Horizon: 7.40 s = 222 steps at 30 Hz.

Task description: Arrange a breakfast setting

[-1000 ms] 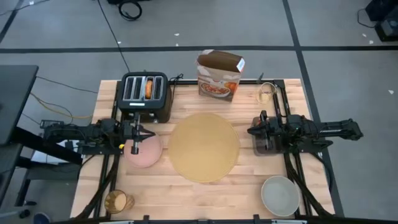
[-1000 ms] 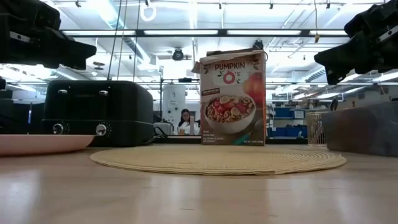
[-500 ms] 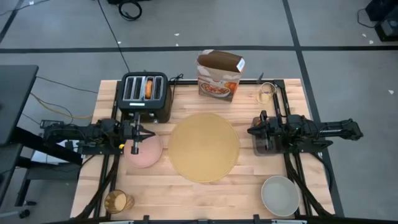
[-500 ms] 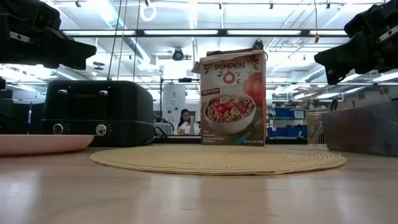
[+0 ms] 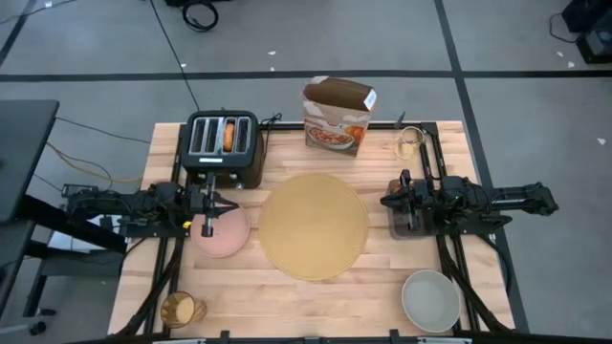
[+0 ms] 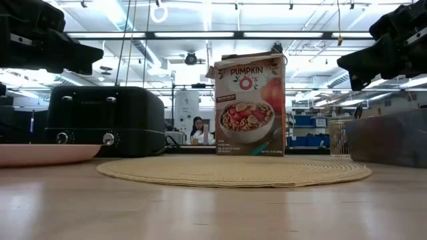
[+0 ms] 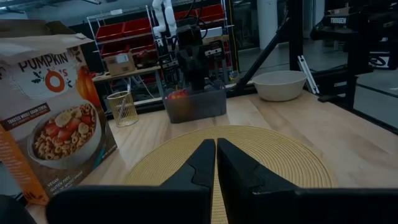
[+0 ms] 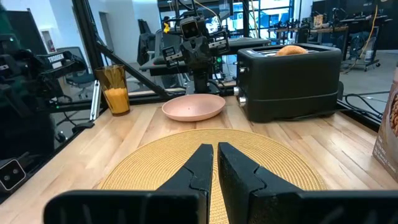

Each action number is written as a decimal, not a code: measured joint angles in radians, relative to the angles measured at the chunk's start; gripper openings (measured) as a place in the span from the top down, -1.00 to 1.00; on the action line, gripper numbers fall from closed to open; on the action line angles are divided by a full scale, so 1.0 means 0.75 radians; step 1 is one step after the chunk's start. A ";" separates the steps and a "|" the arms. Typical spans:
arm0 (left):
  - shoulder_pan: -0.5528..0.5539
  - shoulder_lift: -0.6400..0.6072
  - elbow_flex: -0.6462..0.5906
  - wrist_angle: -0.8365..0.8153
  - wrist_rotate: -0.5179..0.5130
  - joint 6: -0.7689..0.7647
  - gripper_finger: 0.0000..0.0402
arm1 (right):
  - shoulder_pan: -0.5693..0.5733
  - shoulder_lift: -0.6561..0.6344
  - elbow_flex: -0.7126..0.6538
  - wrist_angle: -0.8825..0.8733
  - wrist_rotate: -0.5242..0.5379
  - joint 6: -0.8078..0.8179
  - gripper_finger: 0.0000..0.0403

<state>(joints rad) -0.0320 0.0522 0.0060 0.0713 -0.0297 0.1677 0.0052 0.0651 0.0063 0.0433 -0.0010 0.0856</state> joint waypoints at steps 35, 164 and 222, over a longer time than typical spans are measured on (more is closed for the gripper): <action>0.000 0.000 0.000 0.041 0.000 -0.038 0.88 | 0.000 0.000 0.000 0.000 0.000 0.000 0.83; 0.767 2.374 2.670 -1.278 0.289 0.529 0.98 | -0.003 0.000 0.000 0.222 0.185 0.127 0.83; 0.605 2.292 2.652 -1.367 0.065 0.281 -0.02 | 0.085 1.054 1.350 -0.597 0.165 0.382 0.17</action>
<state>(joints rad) 0.4220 1.7710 1.9947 -0.9543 0.0193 0.3783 0.0689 0.8555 1.0188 -0.4042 0.1228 0.3725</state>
